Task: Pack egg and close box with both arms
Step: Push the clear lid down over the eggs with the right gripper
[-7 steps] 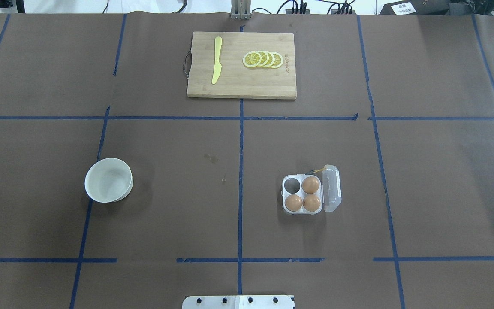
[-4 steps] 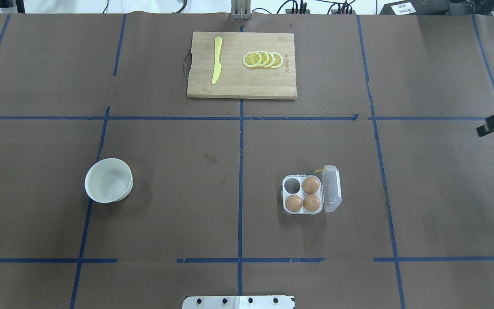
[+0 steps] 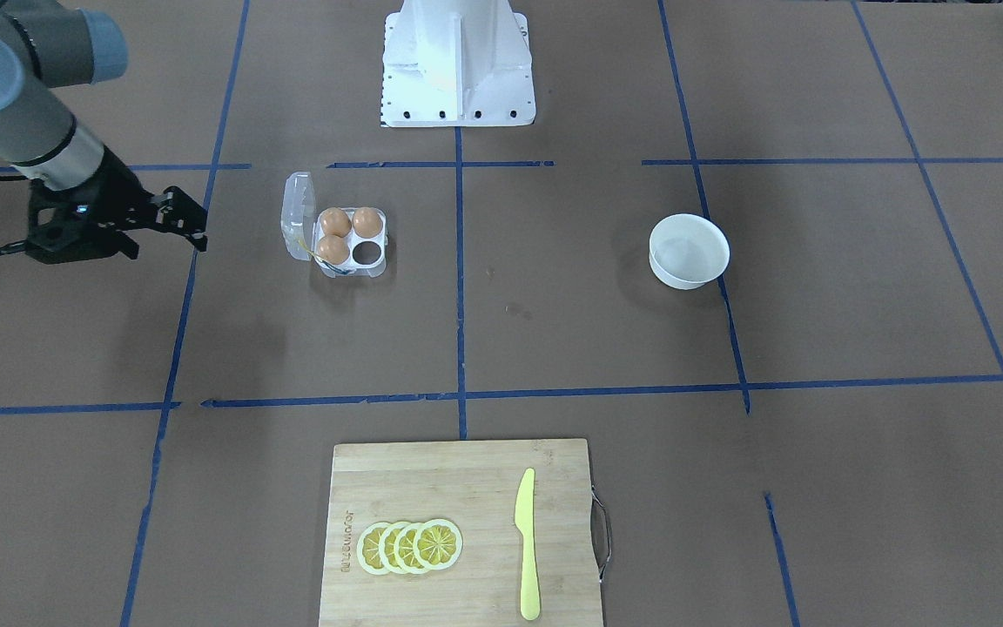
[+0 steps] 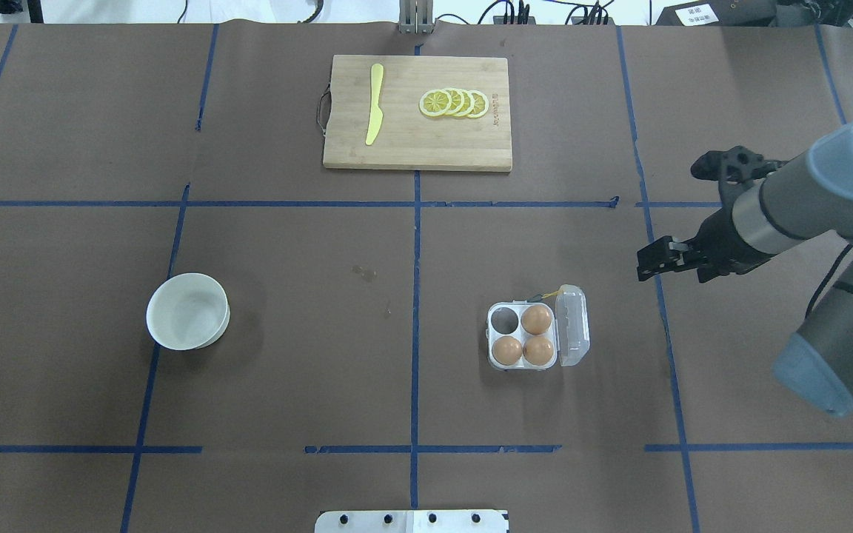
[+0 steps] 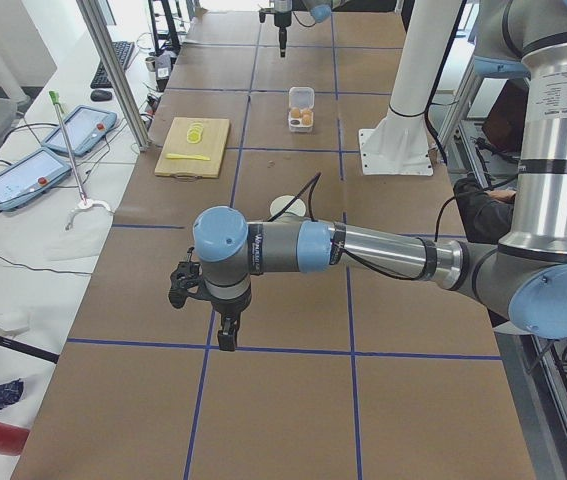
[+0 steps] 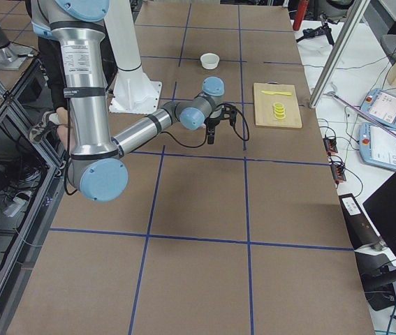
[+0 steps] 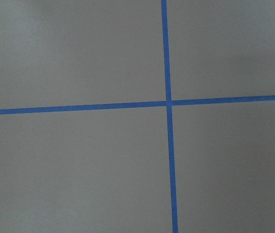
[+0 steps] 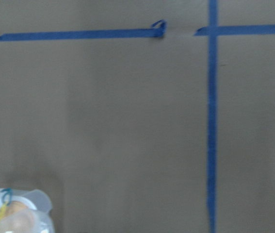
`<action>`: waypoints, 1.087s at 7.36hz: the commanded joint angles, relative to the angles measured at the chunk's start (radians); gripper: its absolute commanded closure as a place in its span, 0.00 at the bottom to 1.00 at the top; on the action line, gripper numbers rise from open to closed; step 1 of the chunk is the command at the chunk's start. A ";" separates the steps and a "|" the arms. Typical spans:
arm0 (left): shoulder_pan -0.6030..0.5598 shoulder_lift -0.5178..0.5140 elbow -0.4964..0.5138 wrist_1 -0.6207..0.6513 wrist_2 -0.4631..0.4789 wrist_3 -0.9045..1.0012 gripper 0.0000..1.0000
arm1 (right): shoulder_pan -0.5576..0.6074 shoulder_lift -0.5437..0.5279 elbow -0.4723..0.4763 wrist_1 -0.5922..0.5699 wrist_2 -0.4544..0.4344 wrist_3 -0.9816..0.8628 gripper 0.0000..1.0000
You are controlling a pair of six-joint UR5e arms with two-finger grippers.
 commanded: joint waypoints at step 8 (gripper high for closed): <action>0.002 -0.011 0.006 -0.003 -0.003 0.004 0.00 | -0.061 0.207 -0.004 -0.194 -0.107 0.074 0.00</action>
